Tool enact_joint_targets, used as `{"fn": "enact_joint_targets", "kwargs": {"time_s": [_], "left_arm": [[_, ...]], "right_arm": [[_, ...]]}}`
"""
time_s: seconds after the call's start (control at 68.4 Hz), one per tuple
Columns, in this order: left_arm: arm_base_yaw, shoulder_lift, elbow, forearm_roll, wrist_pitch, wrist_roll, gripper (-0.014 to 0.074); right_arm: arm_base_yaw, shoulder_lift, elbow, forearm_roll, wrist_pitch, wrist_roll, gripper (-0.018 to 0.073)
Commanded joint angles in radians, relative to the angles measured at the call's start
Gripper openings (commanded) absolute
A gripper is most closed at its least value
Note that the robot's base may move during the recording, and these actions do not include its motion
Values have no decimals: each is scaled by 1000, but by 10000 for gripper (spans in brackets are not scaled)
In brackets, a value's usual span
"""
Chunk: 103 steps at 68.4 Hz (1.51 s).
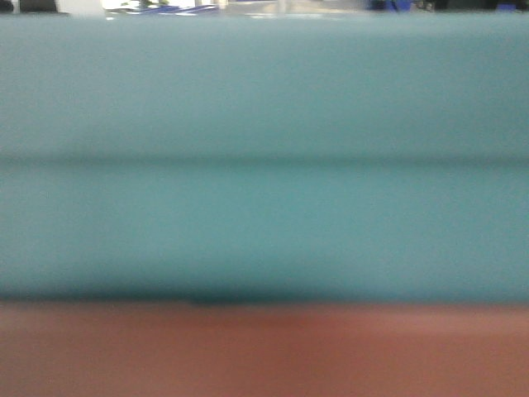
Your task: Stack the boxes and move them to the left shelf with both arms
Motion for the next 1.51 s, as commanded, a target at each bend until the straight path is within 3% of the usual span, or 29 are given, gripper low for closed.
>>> {"fn": "enact_joint_targets", "kwargs": {"time_s": [0.0, 1.492], "left_arm": [[-8, -36, -35, 17, 100, 0, -3], [-8, -36, -35, 17, 100, 0, -3]], "right_arm": [[-1, -37, -31, -25, 70, -7, 56], [-1, -37, -31, -26, 69, -7, 56]]}}
